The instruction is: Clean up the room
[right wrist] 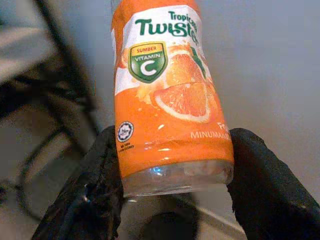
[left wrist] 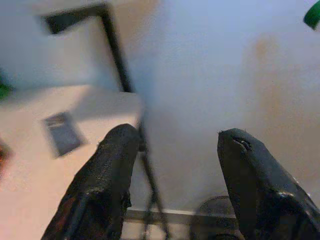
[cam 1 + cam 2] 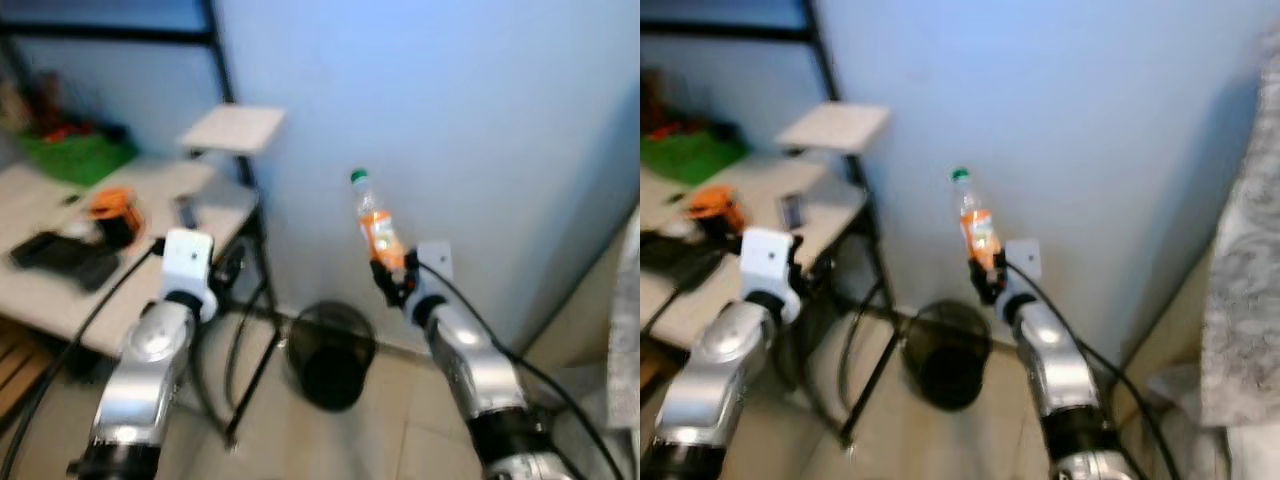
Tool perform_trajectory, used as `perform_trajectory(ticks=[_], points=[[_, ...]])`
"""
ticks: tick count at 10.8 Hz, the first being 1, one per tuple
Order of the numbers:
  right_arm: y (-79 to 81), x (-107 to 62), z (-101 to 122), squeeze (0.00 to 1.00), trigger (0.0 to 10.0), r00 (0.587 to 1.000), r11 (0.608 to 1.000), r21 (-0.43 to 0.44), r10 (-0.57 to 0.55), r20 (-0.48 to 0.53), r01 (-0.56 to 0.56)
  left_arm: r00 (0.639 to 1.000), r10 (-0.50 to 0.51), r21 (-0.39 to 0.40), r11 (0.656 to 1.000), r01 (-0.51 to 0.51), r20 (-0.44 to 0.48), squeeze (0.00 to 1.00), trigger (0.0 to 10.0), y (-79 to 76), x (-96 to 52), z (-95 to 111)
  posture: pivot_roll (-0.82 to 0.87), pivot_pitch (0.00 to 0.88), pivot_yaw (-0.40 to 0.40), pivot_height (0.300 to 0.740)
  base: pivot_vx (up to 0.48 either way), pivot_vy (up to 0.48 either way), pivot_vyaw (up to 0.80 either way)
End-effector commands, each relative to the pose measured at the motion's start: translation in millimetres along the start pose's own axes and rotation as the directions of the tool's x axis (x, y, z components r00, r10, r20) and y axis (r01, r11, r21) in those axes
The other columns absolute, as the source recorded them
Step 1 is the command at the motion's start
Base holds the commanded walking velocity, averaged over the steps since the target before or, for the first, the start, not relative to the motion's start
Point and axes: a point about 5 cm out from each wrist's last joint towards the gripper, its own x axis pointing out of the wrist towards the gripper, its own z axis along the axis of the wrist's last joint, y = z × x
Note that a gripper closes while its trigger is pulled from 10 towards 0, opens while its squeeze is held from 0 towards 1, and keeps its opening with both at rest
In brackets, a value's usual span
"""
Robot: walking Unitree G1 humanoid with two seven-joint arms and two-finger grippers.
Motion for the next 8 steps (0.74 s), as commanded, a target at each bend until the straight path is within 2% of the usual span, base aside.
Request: perform_trajectory(ticks=[1, 5, 8], points=[[4.3, 2.6, 8, 0.00, 10.0, 1.000, 1.000, -0.006, 0.013, 0.027, -0.013, 1.000, 0.014, 0.020, 1.000, -0.014, -0.001, 0.22, 10.0, 6.7, -1.7, 1, 0.10, 0.000, 0.072, 0.740, 0.401, 0.000, 0.00], [-4.8, -3.7, 7, 0.00, 10.0, 0.998, 0.994, -0.086, 0.060, -0.010, -0.061, 1.000, -0.022, 0.023, 0.999, 0.023, -0.022, 0.22, 10.0, -4.5, -2.0, -7, 0.07, 0.000, 0.036, 0.740, 0.383, 0.000, 0.00], [-6.2, -14.4, -3, 0.00, 10.0, 0.989, 0.978, -0.151, 0.134, -0.066, -0.142, 0.997, -0.065, 0.071, 0.995, 0.068, -0.041, 0.21, 10.0, -7.6, -10.6, -13, 0.07, 0.000, 0.019, 0.740, 0.353, 0.000, 0.00]])
